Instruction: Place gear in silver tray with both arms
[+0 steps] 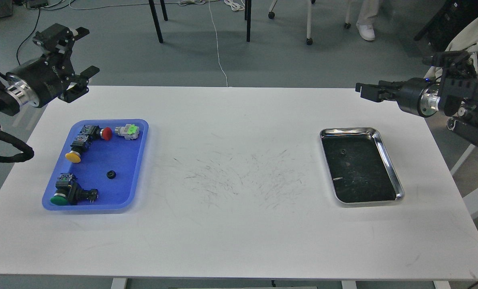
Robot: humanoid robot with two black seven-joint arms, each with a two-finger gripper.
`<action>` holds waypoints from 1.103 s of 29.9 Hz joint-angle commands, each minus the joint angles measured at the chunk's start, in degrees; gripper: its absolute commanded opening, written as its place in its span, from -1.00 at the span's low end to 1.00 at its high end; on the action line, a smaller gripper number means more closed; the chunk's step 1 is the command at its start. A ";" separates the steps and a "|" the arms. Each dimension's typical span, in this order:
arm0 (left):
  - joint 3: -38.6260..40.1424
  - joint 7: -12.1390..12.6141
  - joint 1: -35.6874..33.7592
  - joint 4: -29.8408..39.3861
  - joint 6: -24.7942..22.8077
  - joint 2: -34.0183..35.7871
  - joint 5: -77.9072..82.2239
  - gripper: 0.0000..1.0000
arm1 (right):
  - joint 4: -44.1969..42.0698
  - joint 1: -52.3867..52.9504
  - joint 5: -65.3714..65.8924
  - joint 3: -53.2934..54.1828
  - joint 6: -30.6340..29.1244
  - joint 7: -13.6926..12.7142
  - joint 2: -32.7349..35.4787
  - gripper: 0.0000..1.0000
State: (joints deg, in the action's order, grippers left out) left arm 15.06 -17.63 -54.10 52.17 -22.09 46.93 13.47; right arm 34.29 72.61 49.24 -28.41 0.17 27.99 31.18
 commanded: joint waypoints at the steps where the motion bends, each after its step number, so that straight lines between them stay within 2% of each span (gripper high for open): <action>1: -1.26 -1.61 -0.12 2.76 0.73 0.53 3.40 0.96 | -0.02 -2.72 -5.10 5.89 0.01 0.01 1.34 0.62; 3: -1.53 -3.11 0.31 3.73 1.25 0.09 3.67 0.96 | -0.01 -4.48 -6.43 9.06 0.01 0.01 1.34 0.68; 10: -4.87 -4.08 1.98 6.00 2.75 0.17 10.33 0.96 | 0.16 -8.00 -6.61 16.97 0.09 0.01 1.25 0.68; 15: -9.26 -4.69 1.64 16.46 2.40 10.27 16.40 0.96 | 0.16 -10.73 -10.56 21.81 0.09 0.01 1.43 0.80; 18: -10.14 -5.39 2.07 19.81 2.14 13.00 22.45 0.96 | 0.25 -11.34 -13.46 22.78 0.36 0.01 1.34 0.81; 26: -10.32 -5.57 2.07 22.71 3.27 13.19 37.49 0.96 | 0.60 -12.84 -20.41 23.84 1.15 0.01 1.16 0.81; 33: -10.41 -5.92 4.44 22.37 7.75 12.66 51.11 0.88 | 1.04 -15.65 -20.50 27.44 1.85 0.01 1.34 0.81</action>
State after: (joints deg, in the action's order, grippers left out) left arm 4.68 -23.45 -51.14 74.89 -16.02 59.87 60.78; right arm 34.94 58.09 28.76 -2.62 1.60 28.00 32.49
